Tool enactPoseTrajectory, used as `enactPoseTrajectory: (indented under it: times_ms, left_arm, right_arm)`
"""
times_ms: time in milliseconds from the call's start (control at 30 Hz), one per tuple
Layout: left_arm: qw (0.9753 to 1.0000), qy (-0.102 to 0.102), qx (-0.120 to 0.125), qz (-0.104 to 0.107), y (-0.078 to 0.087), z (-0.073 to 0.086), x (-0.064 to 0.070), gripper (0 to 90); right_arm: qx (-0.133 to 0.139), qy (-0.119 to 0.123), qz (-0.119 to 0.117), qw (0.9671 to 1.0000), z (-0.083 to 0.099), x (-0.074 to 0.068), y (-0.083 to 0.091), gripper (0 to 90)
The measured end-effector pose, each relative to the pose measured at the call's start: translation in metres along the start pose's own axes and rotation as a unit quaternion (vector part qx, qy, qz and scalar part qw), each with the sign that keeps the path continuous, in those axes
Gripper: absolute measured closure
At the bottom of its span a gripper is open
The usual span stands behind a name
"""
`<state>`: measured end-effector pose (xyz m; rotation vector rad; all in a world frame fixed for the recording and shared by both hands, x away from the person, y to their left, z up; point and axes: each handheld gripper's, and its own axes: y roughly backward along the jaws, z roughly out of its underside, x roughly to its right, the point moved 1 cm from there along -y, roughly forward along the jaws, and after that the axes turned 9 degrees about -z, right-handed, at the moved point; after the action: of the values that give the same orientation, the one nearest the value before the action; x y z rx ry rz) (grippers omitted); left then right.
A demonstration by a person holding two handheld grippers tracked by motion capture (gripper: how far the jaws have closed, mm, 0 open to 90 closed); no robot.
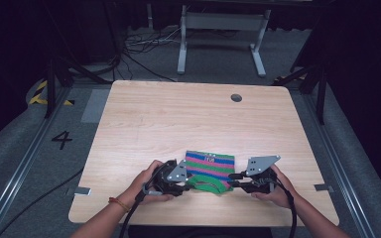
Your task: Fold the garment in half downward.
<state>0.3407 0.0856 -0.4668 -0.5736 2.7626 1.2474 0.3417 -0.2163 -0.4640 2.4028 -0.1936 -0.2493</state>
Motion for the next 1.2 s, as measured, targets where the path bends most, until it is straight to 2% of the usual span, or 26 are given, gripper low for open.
enactPoseTrajectory:
  times_ms: [33,133,200,267,300,367,433,467,500,533,567,633,667,867,967,1000,1033,1133,1167,1200]
  left_arm:
    - [1.0,-0.002,0.0,-0.008,0.002,0.0,-0.002,60.7]
    - [0.9996,0.021,0.007,-0.018,0.002,-0.001,-0.013,62.7]
    - [0.9995,0.022,0.008,-0.022,-0.004,-0.003,-0.019,67.0]
    - [0.9997,0.023,0.001,-0.012,-0.014,-0.004,-0.022,69.2]
    - [0.9997,0.023,0.001,-0.012,-0.014,-0.004,-0.022,70.8]
    - [0.9997,0.025,-0.005,0.003,-0.024,-0.004,-0.02,71.5]
    - [0.9996,0.018,-0.014,0.017,-0.03,-0.004,-0.015,72.0]
    - [0.9993,0.013,-0.024,0.026,-0.035,-0.004,-0.009,71.9]
    - [0.9993,0.013,-0.024,0.026,-0.035,-0.004,-0.009,70.2]
    - [0.9992,0.016,-0.025,0.027,-0.037,-0.003,-0.006,70.2]
    - [0.9991,0.026,-0.025,0.021,-0.039,-0.001,-0.004,68.7]
    - [0.9984,0.051,-0.014,0.022,-0.039,0.003,-0.004,68.1]
    - [0.9982,0.055,-0.01,0.022,-0.04,0.004,-0.003,68.1]
    - [0.9988,0.047,0.001,0.015,-0.042,0.007,-0.005,68.5]
    - [0.998,0.062,-0.006,0.016,-0.043,0.005,-0.01,67.7]
    - [0.998,0.062,-0.009,0.013,-0.04,0.004,-0.011,65.3]
    - [0.9985,0.052,-0.015,0.005,-0.036,0.004,-0.012,62.2]
    - [0.9988,0.045,-0.017,-0.005,-0.028,0.005,-0.014,58.0]
    - [0.9989,0.04,-0.021,-0.013,-0.024,0.005,-0.016,56.1]
    - [0.9984,0.036,-0.026,-0.034,-0.014,0.006,-0.019,52.4]
  right_arm:
    - [0.003,0.002,0.0,1.0,-0.002,-0.001,0.0,73.0]
    - [-0.002,0.009,-0.002,1.0,-0.009,-0.006,-0.007,70.9]
    - [-0.012,0.018,-0.003,0.9998,-0.013,-0.009,-0.014,70.8]
    - [-0.018,0.021,-0.003,0.9996,-0.015,-0.008,-0.02,70.8]
    - [-0.02,0.016,-0.003,0.9997,-0.014,-0.007,-0.023,71.4]
    - [-0.019,0.01,-0.005,0.9998,-0.013,-0.007,-0.025,71.5]
    - [-0.034,0.008,-0.003,0.9994,-0.007,-0.005,-0.031,72.9]
    - [-0.04,0.009,-0.003,0.9992,-0.005,-0.004,-0.032,72.7]
    - [-0.04,0.009,-0.003,0.9992,-0.005,-0.004,-0.032,72.7]
    - [-0.054,0.007,0.002,0.9985,0.001,-0.002,-0.032,70.2]
    - [-0.063,0.008,0.007,0.998,0.005,-0.001,-0.032,68.0]
    - [-0.05,0.001,0.003,0.9988,0.011,0.002,-0.03,66.7]
    - [-0.044,-0.003,0.005,0.999,0.012,0.003,-0.03,66.4]
    - [-0.026,-0.005,0.011,0.9996,0.017,0.006,-0.031,66.2]
    - [-0.03,-0.011,0.017,0.9993,0.015,0.01,-0.03,62.7]
    - [-0.033,-0.008,0.022,0.9992,0.014,0.01,-0.029,57.6]
    - [-0.036,-0.002,0.023,0.9991,0.012,0.01,-0.027,55.3]
    - [-0.031,-0.004,0.024,0.9992,0.011,0.011,-0.02,54.8]
    - [-0.027,-0.008,0.028,0.9992,0.011,0.012,-0.017,54.3]
    - [-0.029,-0.007,0.039,0.9988,0.011,0.012,-0.01,51.1]
